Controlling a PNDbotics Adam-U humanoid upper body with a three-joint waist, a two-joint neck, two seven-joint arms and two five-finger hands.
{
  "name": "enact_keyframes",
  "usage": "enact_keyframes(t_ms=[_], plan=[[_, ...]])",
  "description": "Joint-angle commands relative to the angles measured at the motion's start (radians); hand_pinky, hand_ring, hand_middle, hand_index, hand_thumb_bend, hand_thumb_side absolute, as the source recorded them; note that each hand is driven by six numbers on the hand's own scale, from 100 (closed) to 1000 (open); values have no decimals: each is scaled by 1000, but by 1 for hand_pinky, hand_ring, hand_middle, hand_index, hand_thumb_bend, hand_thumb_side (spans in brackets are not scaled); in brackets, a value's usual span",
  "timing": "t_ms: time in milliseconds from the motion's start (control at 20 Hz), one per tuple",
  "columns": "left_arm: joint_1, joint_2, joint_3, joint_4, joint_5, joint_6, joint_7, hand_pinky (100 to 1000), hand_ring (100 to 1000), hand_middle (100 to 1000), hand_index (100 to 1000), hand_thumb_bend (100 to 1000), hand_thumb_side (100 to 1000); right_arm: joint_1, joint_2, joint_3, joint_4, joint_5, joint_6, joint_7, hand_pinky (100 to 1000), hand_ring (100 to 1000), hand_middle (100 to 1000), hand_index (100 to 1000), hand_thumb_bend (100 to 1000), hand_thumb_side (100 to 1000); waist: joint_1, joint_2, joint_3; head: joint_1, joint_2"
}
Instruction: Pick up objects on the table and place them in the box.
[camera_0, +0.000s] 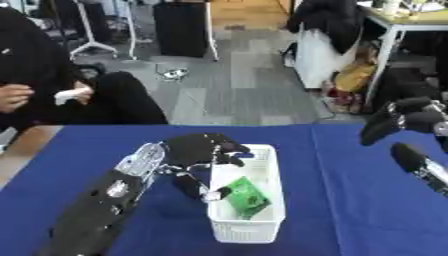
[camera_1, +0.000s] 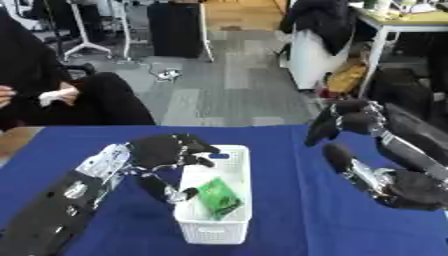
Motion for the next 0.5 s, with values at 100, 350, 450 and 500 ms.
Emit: enact_keyframes(t_ms=[100, 350, 450, 500], plan=[[48, 83, 47, -158, 283, 37, -91, 551, 790, 838, 843, 100, 1000, -18, -20, -8, -15, 4, -63, 61, 565, 626, 620, 688, 151, 1000, 0, -6, 10, -89, -33], [152, 109, 108, -444, 677, 205, -269, 458, 742, 768, 829, 129, 1000, -11, -37, -4, -15, 2, -78, 53, 564, 620, 615, 682, 142, 1000, -4, -5, 35, -203, -95], [185, 98, 133, -558, 817, 284, -324, 438, 730, 763, 855, 139, 1000, -5, -42, -3, -15, -6, -89, 42, 560, 613, 607, 674, 140, 1000, -10, -6, 47, -237, -137], [197, 96, 142, -606, 881, 318, -335, 438, 730, 764, 860, 142, 1000, -3, -44, 0, -15, -14, -97, 34, 556, 609, 601, 668, 132, 1000, -12, -6, 54, -249, -171]])
